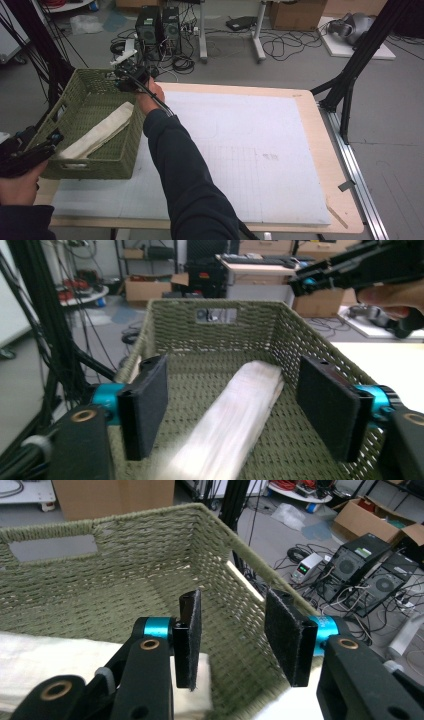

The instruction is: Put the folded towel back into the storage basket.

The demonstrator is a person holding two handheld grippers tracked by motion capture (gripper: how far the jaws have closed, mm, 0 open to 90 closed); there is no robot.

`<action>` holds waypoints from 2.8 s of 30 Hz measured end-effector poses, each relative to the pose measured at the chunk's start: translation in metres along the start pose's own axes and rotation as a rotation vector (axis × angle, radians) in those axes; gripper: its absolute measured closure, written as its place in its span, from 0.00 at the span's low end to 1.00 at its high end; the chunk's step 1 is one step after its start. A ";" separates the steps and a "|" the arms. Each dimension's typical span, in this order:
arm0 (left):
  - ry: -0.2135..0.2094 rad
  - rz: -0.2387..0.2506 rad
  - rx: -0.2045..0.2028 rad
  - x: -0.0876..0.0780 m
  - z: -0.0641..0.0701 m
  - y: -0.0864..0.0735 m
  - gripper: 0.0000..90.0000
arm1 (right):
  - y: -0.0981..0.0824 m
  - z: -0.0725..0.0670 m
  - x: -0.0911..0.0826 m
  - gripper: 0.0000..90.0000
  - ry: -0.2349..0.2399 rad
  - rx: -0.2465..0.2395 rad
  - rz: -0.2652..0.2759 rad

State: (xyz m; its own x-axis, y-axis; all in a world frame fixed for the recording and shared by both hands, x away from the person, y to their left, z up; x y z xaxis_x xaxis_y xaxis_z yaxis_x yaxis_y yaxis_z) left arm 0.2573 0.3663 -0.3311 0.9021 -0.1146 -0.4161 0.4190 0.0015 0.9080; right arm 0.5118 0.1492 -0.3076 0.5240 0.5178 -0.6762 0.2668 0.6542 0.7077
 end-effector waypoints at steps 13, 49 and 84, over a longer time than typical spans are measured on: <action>-0.180 0.010 -0.026 -0.001 0.027 0.007 0.29 | -0.044 0.031 -0.062 0.49 0.161 0.025 0.057; -0.676 -0.040 0.206 0.068 0.201 -0.011 0.24 | -0.306 0.070 -0.244 0.13 -0.045 0.259 0.093; -0.711 -0.121 0.318 0.097 0.244 -0.071 0.26 | -0.434 0.046 -0.280 0.12 -0.227 0.424 -0.005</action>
State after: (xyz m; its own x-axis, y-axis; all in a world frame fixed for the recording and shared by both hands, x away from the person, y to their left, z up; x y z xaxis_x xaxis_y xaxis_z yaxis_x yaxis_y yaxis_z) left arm 0.2898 0.1132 -0.4239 0.5247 -0.7037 -0.4791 0.3633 -0.3239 0.8736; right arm 0.2865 -0.3046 -0.4159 0.6726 0.3507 -0.6516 0.5514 0.3499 0.7574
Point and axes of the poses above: each handheld gripper's, and its own axes: x roughly forward along the jaws, y roughly out of its top, z roughly to its right, the point moved 2 cm from there along x, roughly forward along the jaws, and after that the axes turned 14 degrees about -z, right-handed, at the moved point
